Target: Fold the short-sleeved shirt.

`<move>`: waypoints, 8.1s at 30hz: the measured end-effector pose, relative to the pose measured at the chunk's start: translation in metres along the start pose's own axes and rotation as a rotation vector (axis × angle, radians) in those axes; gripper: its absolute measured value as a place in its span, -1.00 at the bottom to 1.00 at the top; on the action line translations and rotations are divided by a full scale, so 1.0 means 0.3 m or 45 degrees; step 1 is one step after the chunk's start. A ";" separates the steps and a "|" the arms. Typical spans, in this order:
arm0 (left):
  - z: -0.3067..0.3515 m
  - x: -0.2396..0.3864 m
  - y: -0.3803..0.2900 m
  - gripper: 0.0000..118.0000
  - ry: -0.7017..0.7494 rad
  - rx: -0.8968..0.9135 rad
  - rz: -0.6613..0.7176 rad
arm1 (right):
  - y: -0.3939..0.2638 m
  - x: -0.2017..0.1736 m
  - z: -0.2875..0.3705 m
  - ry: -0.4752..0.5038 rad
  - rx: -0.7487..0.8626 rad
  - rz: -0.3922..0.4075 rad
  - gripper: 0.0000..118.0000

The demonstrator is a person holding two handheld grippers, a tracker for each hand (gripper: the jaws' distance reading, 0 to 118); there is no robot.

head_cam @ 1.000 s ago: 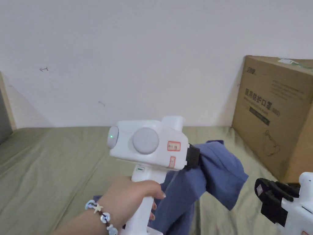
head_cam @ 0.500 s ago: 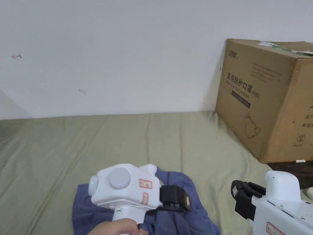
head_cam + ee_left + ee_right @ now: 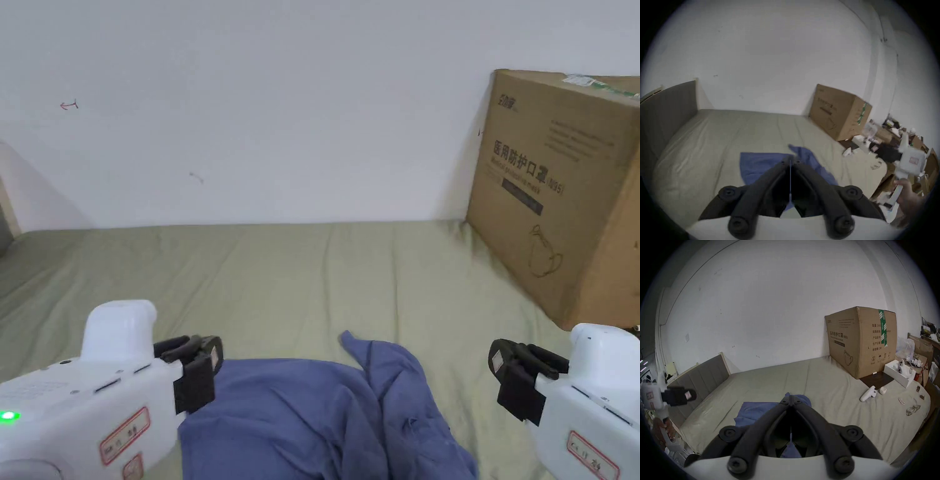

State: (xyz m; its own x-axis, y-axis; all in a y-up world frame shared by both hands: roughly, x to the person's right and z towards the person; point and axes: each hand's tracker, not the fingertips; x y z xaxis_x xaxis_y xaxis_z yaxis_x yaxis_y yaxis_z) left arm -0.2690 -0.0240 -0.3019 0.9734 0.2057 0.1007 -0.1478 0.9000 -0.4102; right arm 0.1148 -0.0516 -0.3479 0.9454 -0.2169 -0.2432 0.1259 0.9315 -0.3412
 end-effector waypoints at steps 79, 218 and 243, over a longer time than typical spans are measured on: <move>-0.156 -0.355 0.784 -0.95 0.099 0.154 -0.034 | 1.017 0.050 -0.389 0.097 -0.084 0.141 -0.98; -0.778 -0.659 -0.111 -0.97 0.338 -0.619 0.116 | -0.109 0.557 -1.269 -0.112 -1.063 0.066 -1.00; -0.120 -0.451 0.609 -0.97 0.241 -0.010 -0.083 | 0.841 0.289 -0.334 0.106 -0.148 -0.039 -1.00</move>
State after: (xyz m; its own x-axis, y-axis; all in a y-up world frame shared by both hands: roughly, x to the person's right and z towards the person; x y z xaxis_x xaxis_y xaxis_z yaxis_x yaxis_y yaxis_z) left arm -0.4214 0.0989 -0.4232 0.9965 0.0702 -0.0444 -0.0824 0.9058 -0.4155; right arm 0.1985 0.1353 -0.5462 0.9129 -0.2729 -0.3036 0.1144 0.8850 -0.4513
